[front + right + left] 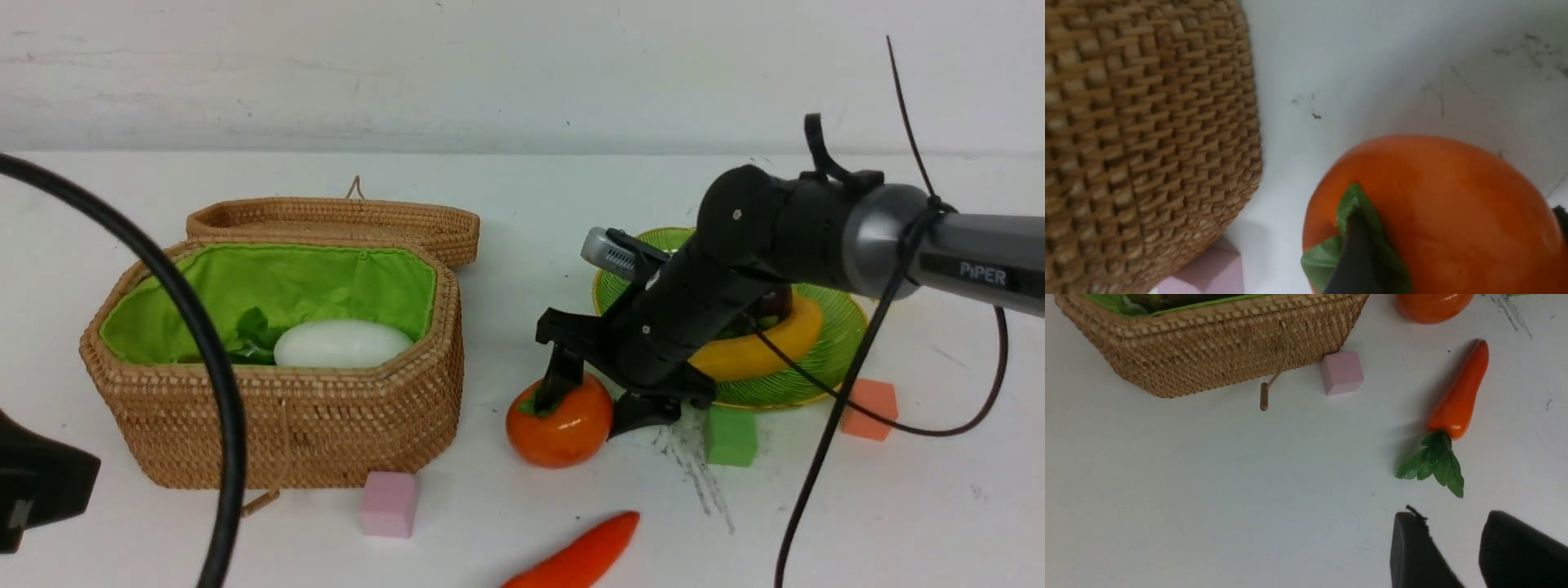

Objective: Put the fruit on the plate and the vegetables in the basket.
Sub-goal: Grab a tomato with your right arm and place it on the plate on the right.

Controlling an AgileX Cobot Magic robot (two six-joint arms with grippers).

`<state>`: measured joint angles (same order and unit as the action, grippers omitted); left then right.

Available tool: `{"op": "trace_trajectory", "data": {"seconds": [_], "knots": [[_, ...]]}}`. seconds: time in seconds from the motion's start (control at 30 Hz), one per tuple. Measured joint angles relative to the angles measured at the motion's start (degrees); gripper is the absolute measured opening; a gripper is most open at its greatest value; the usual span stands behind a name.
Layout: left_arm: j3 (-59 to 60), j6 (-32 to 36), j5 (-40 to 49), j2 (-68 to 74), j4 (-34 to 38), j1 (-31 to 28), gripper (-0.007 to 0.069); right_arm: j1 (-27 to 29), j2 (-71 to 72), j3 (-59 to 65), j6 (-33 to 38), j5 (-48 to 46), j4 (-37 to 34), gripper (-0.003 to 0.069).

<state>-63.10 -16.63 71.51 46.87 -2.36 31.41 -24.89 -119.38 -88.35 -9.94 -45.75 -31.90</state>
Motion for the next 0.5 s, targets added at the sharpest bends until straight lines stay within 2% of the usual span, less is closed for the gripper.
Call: {"op": "trace_trajectory", "data": {"seconds": [0.17,0.27,0.5], "knots": [[0.0,0.0,0.0,0.0,0.0,0.0,0.0239,0.3,3.3,0.7,6.1,-1.2,2.5,0.0535],[0.0,0.0,0.0,0.0,-0.1,0.0,0.0239,2.1,7.4,0.4,7.2,0.2,2.5,0.0535],[0.0,0.0,-0.2,0.0,-0.2,0.0,0.0239,13.1,12.1,-2.9,7.7,10.6,3.6,0.0535]]}}
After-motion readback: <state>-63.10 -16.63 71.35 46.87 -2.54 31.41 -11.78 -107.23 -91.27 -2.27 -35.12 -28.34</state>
